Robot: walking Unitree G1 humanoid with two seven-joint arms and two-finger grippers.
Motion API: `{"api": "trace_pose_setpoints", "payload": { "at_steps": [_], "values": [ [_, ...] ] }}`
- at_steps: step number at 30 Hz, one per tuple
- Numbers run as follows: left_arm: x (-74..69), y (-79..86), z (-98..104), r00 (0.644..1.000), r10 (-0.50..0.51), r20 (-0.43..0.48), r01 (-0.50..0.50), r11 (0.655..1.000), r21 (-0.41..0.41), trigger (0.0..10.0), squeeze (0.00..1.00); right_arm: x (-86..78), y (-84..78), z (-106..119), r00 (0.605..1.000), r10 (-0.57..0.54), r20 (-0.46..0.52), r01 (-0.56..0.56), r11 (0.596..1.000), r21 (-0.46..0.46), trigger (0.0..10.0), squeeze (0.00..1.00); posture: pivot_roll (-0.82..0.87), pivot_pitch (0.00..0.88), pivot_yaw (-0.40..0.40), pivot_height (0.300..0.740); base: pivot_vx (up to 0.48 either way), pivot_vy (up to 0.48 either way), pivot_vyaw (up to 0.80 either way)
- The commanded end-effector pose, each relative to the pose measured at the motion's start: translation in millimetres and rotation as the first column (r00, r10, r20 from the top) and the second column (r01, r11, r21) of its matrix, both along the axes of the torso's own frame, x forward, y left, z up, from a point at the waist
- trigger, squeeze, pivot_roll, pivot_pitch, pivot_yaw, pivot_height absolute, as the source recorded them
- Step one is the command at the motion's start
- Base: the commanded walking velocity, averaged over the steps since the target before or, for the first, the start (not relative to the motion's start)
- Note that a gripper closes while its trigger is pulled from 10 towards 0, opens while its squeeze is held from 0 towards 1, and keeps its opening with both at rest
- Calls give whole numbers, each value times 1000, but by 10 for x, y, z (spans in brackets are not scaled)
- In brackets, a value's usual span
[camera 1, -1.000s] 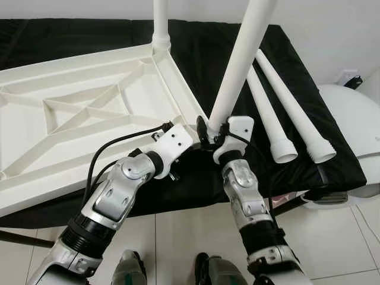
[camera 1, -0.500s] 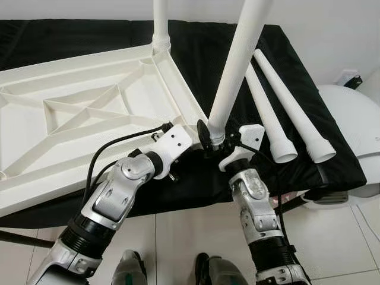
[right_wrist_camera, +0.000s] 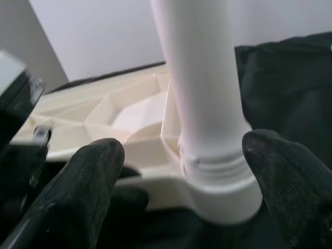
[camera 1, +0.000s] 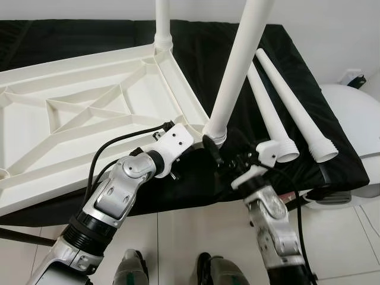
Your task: Building children table
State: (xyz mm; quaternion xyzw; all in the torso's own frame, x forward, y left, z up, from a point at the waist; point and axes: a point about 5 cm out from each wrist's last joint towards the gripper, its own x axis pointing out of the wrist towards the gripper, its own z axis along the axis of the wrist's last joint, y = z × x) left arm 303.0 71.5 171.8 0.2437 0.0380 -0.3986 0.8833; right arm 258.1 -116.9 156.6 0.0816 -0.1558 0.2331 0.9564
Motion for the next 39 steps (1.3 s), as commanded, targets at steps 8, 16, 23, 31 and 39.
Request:
{"api": "trace_pose_setpoints", "payload": {
  "at_steps": [8,16,23,31,39],
  "values": [
    [14,6,-118,995,-51,-83,53,998,29,10000,1000,-124,24,-10,998,55,-25,-55,998,6,10000,0,34,198,0,740,0,0,0],
    [-6,56,-78,995,-60,-79,63,997,34,10000,1000,-108,-33,-63,991,118,-58,-121,992,-43,10000,0,50,197,-3,740,0,0,0],
    [-41,107,38,995,-91,-42,93,995,35,10000,1000,-76,-53,-76,976,206,-76,-212,974,-75,10000,0,62,189,-9,740,0,0,0],
    [-175,85,244,981,-195,-10,194,980,-43,10000,914,11,-127,-65,963,258,-80,-266,956,-125,10000,0,68,179,-15,740,0,0,0],
    [-226,176,392,966,-256,-34,249,956,-153,10000,0,88,-152,-23,949,308,-73,-316,937,-149,10000,0,68,168,-20,740,0,0,0]
  ]
}}
